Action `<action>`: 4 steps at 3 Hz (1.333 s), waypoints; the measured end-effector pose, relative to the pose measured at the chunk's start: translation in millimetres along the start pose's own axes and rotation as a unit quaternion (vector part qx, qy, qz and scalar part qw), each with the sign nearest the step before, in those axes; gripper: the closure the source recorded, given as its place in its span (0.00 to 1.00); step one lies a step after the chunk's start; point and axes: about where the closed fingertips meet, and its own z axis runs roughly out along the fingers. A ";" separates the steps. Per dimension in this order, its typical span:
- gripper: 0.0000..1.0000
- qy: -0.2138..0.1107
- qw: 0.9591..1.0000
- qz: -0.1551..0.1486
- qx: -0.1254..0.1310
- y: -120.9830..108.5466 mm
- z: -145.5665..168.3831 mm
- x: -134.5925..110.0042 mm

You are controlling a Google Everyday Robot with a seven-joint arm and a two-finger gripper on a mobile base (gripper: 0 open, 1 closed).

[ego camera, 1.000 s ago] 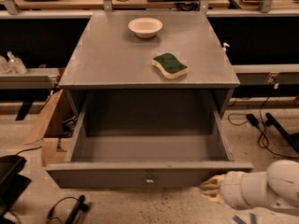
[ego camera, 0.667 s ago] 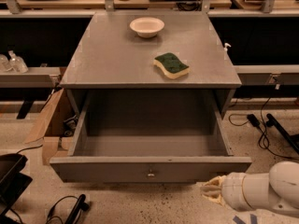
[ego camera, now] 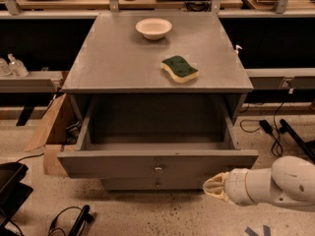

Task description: Close top drawer

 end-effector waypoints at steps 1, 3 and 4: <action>1.00 -0.003 1.000 -0.019 -0.003 -24.1 5.8 -2.1; 1.00 -0.015 0.999 -0.046 -0.014 -73.2 23.0 0.7; 1.00 -0.020 0.998 -0.054 -0.017 -97.2 29.8 3.1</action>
Offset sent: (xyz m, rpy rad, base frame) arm 0.1918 -0.0150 0.0248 0.0052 -0.1432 0.1732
